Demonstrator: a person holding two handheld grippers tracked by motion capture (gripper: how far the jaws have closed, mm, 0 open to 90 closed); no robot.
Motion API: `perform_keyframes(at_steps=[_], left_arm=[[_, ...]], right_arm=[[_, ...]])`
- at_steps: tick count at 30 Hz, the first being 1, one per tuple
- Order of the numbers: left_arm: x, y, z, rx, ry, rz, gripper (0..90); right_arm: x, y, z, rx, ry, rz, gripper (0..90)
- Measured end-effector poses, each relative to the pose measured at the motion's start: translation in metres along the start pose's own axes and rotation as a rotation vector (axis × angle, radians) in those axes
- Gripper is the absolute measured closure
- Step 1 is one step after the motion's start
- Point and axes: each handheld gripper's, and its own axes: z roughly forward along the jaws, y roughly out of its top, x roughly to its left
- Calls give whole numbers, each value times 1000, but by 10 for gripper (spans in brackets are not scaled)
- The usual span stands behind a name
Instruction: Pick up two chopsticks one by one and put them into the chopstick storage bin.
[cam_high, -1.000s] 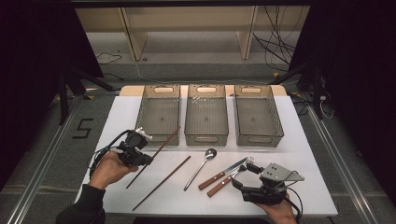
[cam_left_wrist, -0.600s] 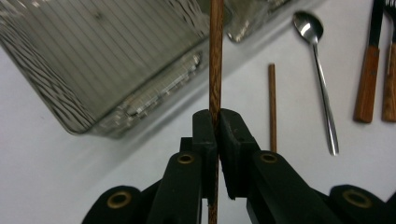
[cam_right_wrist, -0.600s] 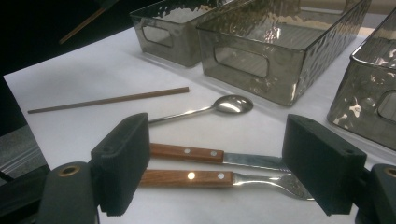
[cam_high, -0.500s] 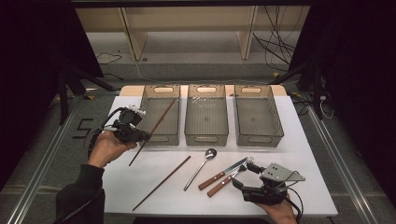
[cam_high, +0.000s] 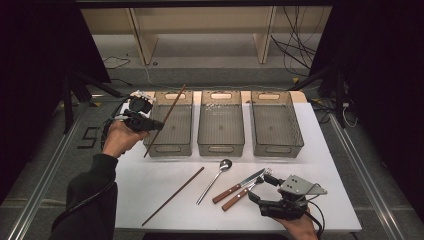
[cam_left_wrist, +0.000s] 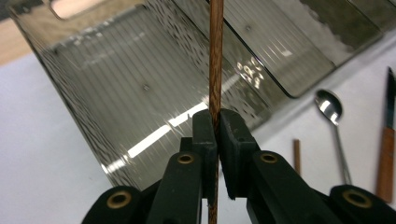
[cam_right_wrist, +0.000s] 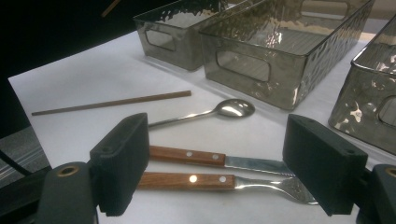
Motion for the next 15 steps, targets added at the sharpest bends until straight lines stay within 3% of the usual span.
perform_keyframes(at_steps=[4, 7, 15], left_arm=[[7, 10, 7, -26, 3, -15, 847], [8, 17, 10, -36, 60, 6, 847], [23, 28, 25, -41, 101, -24, 847]], right_arm=[[1, 0, 0, -5, 3, -3, 235], [1, 0, 0, -6, 5, -3, 235], [1, 0, -1, -8, 9, -7, 235]])
